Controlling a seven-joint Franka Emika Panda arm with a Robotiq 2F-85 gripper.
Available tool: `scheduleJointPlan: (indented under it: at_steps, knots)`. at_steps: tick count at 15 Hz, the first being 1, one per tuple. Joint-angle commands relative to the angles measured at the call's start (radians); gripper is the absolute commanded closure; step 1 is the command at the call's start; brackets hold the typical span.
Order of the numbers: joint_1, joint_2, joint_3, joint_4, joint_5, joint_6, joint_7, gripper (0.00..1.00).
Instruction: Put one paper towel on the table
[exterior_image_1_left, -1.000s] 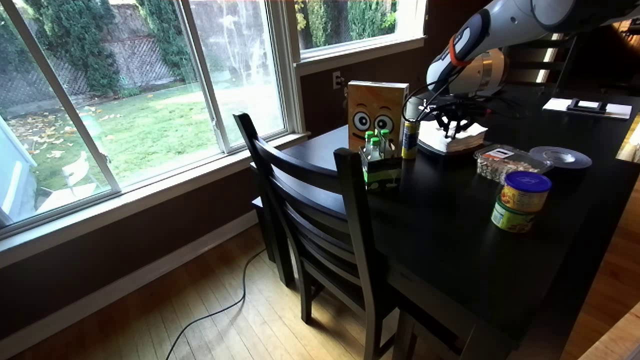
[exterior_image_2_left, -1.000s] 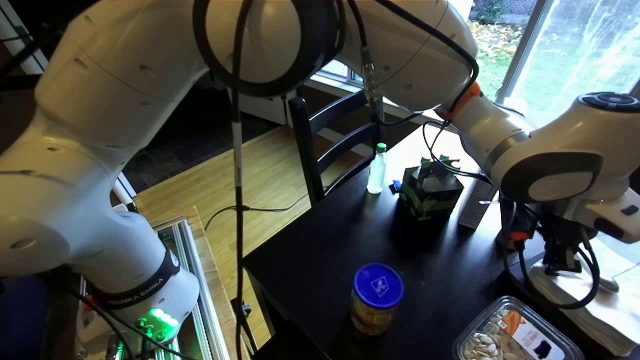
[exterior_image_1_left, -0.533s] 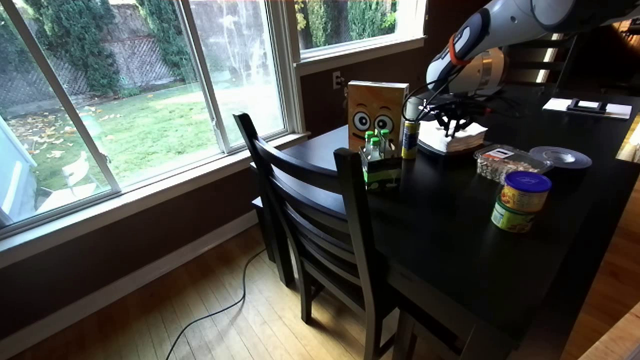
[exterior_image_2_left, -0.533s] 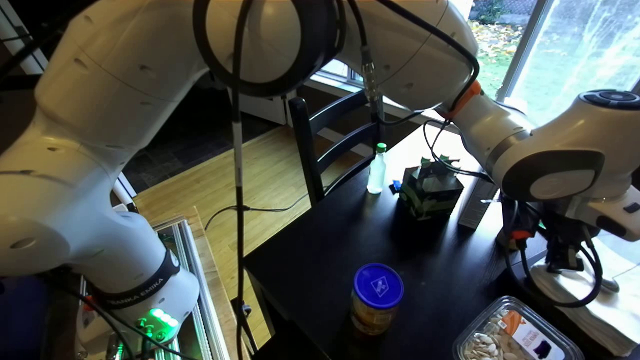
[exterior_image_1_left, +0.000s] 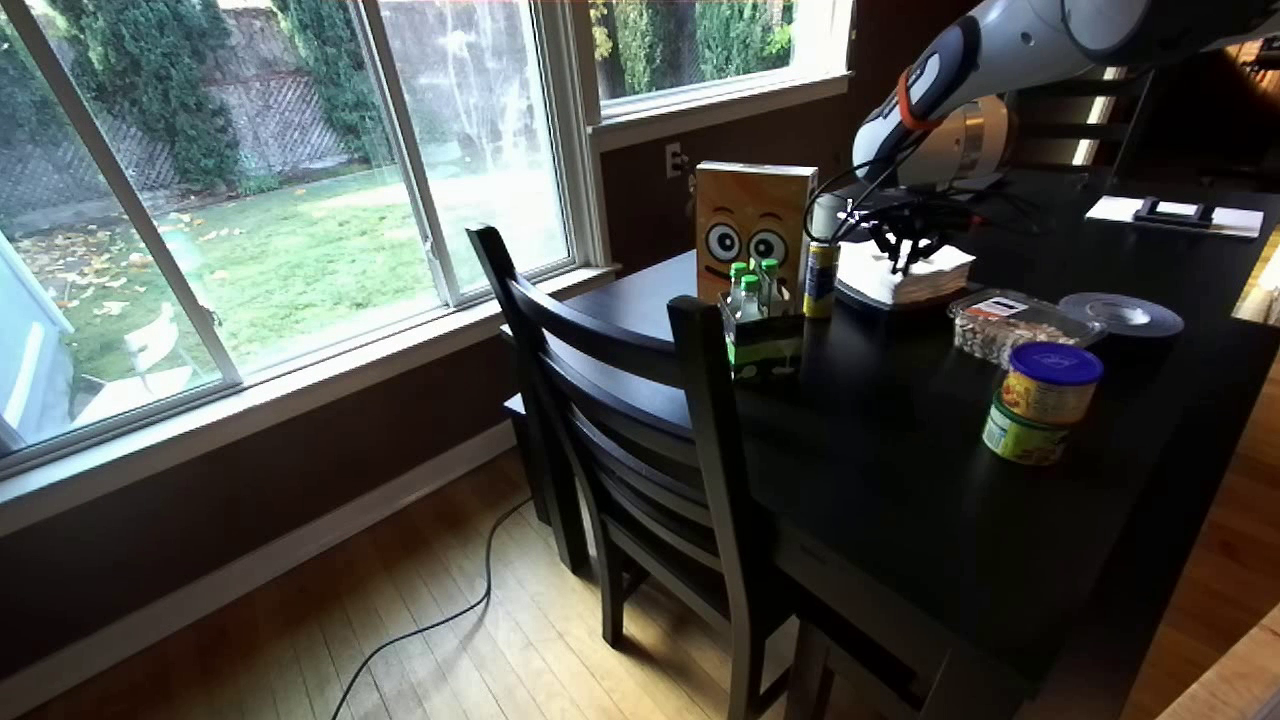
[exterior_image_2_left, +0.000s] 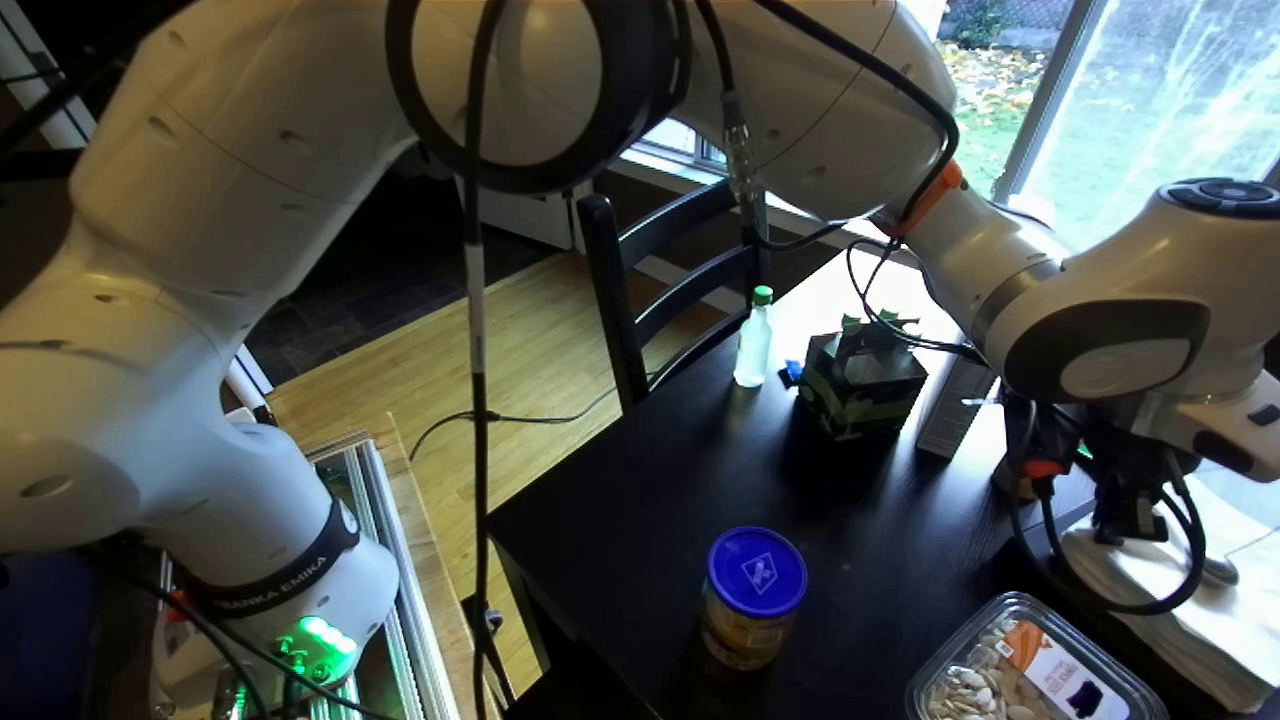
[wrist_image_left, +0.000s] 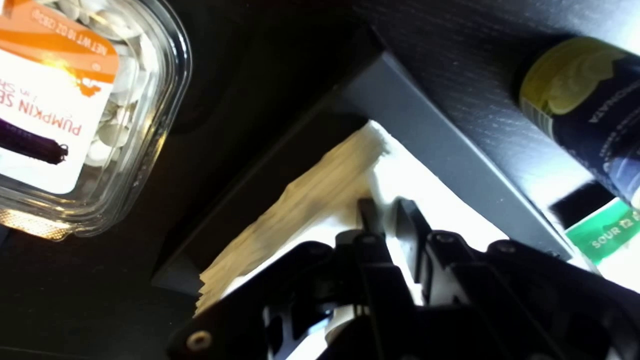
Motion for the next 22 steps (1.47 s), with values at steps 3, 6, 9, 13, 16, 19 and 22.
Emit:
scheduleJointPlan:
  at_steps: [3, 6, 9, 13, 16, 19, 22]
  knots:
    - [0.000, 0.002, -0.003, 0.019, -0.007, -0.005, 0.020, 0.87]
    - [-0.001, -0.006, -0.001, 0.014, -0.005, -0.003, 0.018, 0.87]
    - [0.000, -0.015, -0.001, 0.007, -0.006, -0.003, 0.016, 0.86]
    - [0.000, -0.027, 0.000, -0.001, -0.005, -0.001, 0.013, 0.90]
    - [-0.001, -0.039, 0.005, -0.009, -0.003, -0.004, 0.006, 0.97]
    - [0.001, -0.049, 0.006, -0.014, -0.006, -0.016, 0.003, 0.99]
    - [0.004, -0.060, 0.007, -0.023, -0.010, -0.040, -0.001, 0.99]
